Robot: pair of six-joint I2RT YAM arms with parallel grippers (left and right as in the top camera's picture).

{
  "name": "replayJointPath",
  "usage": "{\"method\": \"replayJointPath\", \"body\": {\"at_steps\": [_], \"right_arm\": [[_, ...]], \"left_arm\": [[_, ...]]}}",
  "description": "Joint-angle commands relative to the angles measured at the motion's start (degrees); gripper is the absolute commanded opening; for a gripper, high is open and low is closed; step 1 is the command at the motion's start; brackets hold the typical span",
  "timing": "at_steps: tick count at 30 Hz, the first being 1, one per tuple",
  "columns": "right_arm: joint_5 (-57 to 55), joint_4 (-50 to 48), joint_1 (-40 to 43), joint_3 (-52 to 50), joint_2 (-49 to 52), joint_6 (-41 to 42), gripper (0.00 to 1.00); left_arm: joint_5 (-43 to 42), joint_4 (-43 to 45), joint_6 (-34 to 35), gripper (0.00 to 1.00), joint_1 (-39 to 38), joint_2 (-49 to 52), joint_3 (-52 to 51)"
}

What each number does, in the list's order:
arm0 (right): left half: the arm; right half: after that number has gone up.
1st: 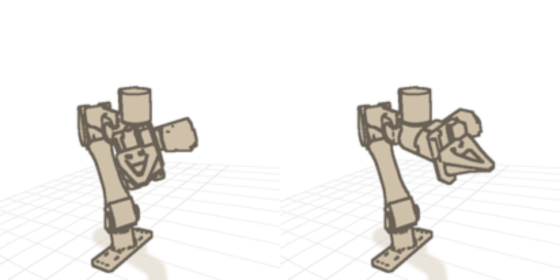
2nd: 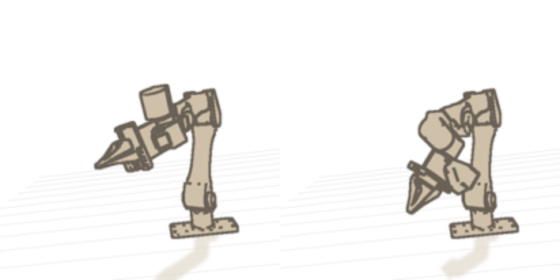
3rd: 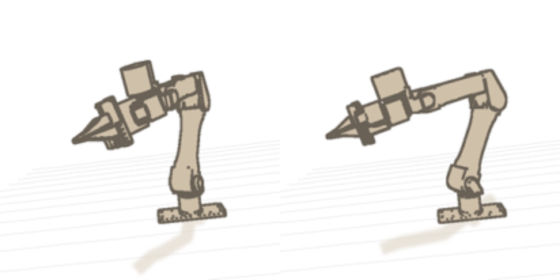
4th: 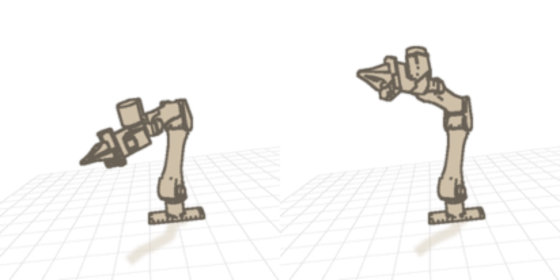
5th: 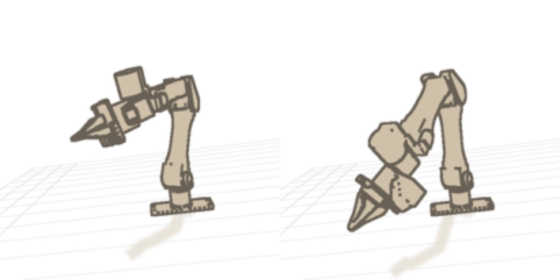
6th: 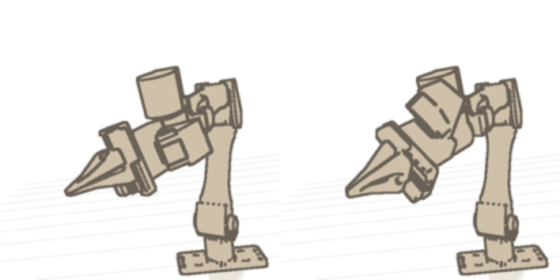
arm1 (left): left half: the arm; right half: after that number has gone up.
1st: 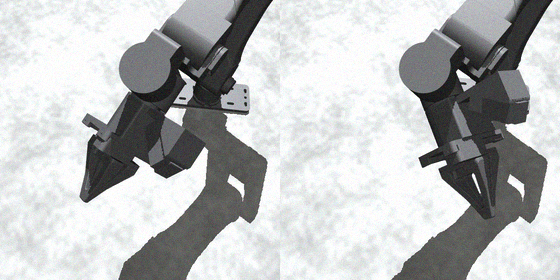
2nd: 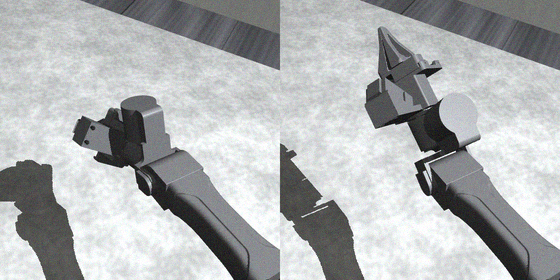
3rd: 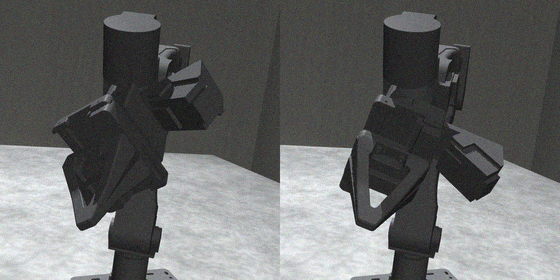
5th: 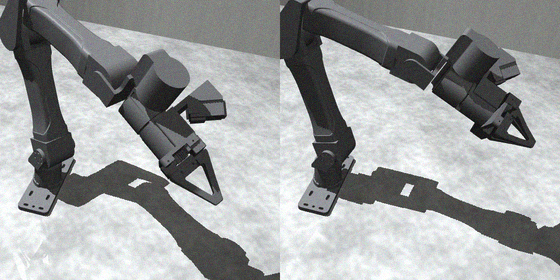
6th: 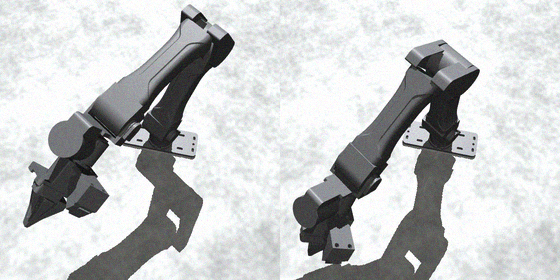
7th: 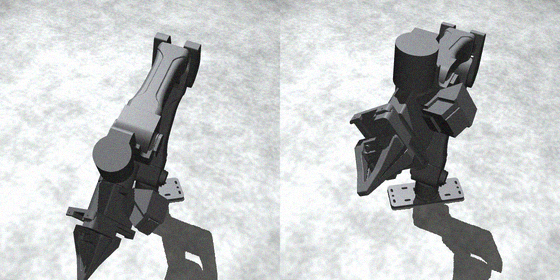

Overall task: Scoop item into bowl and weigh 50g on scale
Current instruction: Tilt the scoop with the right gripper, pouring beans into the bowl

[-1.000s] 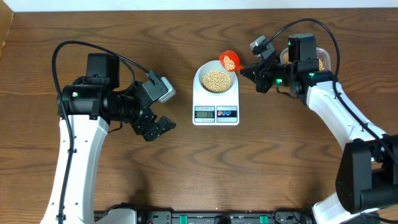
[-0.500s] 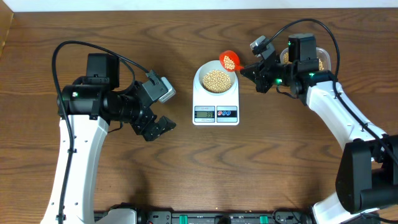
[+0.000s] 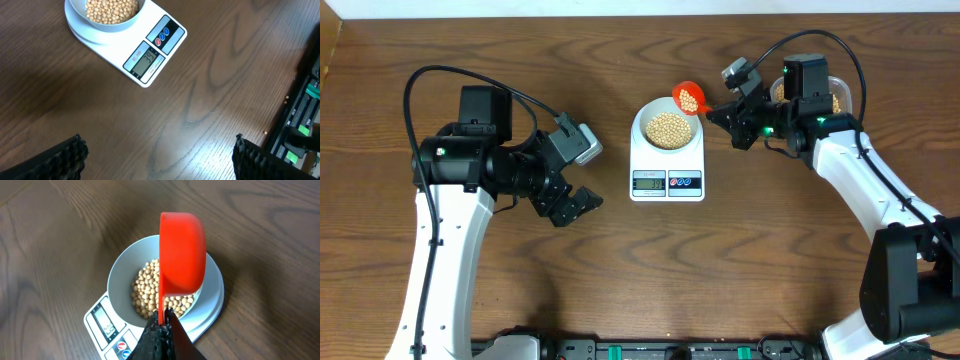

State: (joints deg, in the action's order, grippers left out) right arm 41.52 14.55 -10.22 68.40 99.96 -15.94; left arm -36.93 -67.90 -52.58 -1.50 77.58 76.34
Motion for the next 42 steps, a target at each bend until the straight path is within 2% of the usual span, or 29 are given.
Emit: {"method": "replayJointPath", "body": {"at_steps": [1, 12, 18, 42], "right_arm": [[0.9, 0.0, -0.4, 0.1, 0.5, -2.6, 0.01], [0.9, 0.0, -0.4, 0.1, 0.5, -7.1, 0.01], [4.5, 0.0, -0.4, 0.1, 0.5, -9.7, 0.01], [3.4, 0.0, -0.6, 0.1, 0.5, -11.6, 0.01]], "left_arm": [[0.1, -0.2, -0.7, 0.95, 0.2, -0.1, -0.1], [0.1, -0.2, -0.7, 0.95, 0.2, -0.1, -0.1], [0.1, -0.2, -0.7, 0.95, 0.2, -0.1, -0.1], [0.1, -0.2, -0.7, 0.95, 0.2, -0.1, -0.1]]}}
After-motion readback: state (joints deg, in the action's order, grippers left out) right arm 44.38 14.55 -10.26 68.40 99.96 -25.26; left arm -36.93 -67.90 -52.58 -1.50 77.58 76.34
